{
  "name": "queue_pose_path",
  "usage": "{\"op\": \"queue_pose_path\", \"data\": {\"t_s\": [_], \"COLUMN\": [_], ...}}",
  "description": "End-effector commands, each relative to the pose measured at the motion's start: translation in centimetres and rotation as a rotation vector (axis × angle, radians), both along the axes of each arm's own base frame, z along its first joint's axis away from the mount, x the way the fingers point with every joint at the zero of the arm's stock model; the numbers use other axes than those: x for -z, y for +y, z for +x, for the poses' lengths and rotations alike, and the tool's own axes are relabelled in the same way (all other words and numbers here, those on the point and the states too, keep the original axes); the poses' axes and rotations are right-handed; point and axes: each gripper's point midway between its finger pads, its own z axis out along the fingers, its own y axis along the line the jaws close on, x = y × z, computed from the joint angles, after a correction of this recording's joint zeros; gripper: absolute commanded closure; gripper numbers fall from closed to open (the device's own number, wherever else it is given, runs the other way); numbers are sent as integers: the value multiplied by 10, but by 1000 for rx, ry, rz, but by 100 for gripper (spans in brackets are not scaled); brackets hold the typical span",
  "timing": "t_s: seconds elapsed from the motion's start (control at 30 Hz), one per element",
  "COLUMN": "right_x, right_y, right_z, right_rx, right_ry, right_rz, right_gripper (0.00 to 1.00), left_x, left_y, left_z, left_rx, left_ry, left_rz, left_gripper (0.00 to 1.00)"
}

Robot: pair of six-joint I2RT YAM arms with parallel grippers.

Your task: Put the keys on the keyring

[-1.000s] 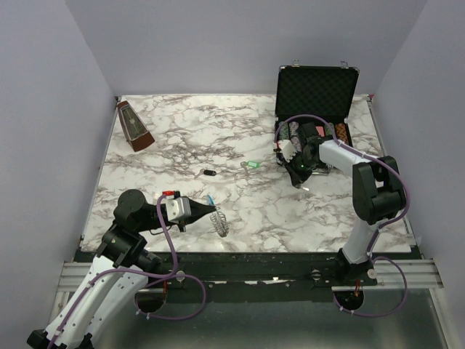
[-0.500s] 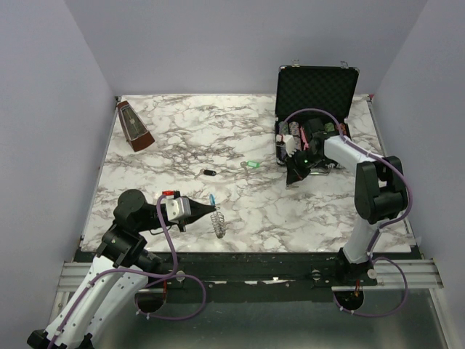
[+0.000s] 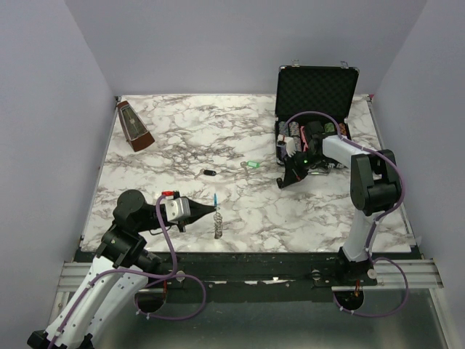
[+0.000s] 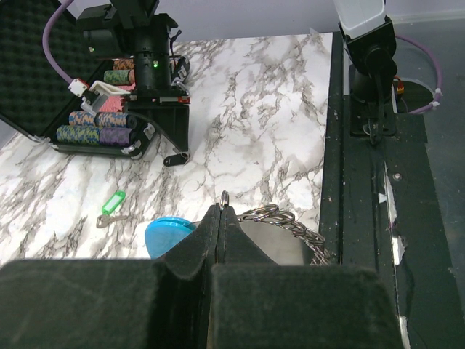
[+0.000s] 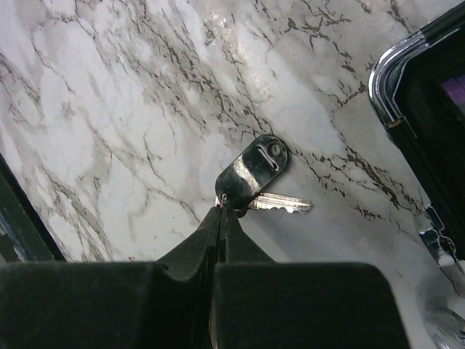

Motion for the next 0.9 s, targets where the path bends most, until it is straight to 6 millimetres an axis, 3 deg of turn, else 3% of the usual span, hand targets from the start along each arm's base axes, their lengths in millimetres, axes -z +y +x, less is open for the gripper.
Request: {"op": "queue_pose_path", "data": {"t_s": [0.0, 0.87], "right_x": [-2, 8], "right_y": [1, -13], "right_z": [12, 10], "right_rx": [25, 8], "right_ry": [-35, -69], "right_rz": [-5, -110], "right_gripper": [95, 87], "left_x": [-6, -5], "left_y": [0, 0], "left_z": [-5, -4], "left_rx": [25, 24], "left_ry": [-30, -25], "left_rz": [-16, -13], "left_gripper": [100, 100]}}
